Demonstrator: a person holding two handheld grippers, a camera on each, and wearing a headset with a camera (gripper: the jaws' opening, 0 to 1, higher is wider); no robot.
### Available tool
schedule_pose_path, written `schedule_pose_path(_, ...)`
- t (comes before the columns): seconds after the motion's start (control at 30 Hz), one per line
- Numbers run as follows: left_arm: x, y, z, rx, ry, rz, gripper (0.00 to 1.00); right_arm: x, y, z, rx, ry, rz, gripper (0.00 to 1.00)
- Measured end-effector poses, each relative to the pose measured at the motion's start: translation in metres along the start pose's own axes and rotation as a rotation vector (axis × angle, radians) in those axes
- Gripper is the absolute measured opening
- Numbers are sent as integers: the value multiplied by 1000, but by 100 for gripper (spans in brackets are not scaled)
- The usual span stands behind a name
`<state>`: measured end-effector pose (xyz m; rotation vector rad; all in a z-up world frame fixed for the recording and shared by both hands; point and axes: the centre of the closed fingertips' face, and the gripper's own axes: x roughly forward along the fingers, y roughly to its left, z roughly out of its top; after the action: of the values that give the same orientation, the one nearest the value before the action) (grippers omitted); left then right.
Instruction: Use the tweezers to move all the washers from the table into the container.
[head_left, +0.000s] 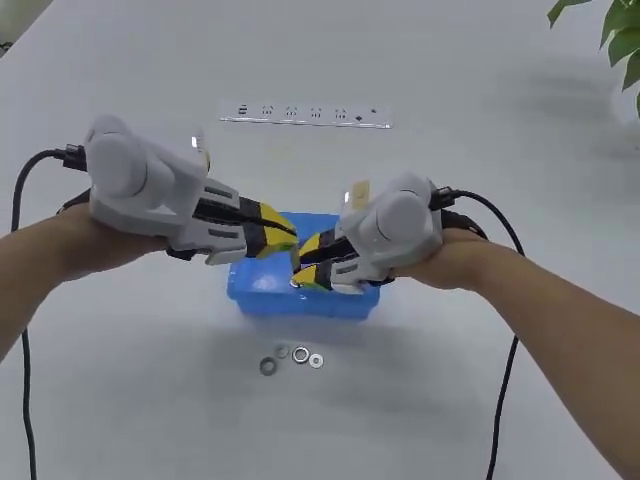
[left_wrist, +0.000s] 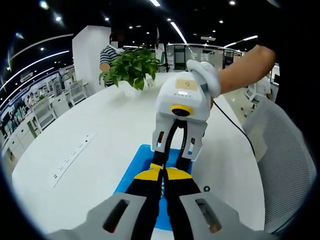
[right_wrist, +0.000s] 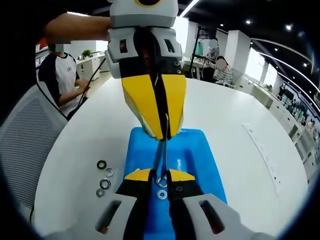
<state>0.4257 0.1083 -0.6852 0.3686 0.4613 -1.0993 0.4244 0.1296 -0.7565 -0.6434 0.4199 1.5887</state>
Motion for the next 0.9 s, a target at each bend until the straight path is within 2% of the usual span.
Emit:
schedule_pose_path(0.3, -4, 0, 2, 5, 15, 8, 5, -12, 1, 8, 6, -6, -20, 19)
schedule_pose_path(0.53, -11, -1, 8, 10, 7, 18, 5, -22, 6, 9, 21, -1, -36, 22)
schedule_pose_path(0.9, -20, -9, 16, 25, 4, 16, 5, -46, 13, 10, 87, 5, -102, 32)
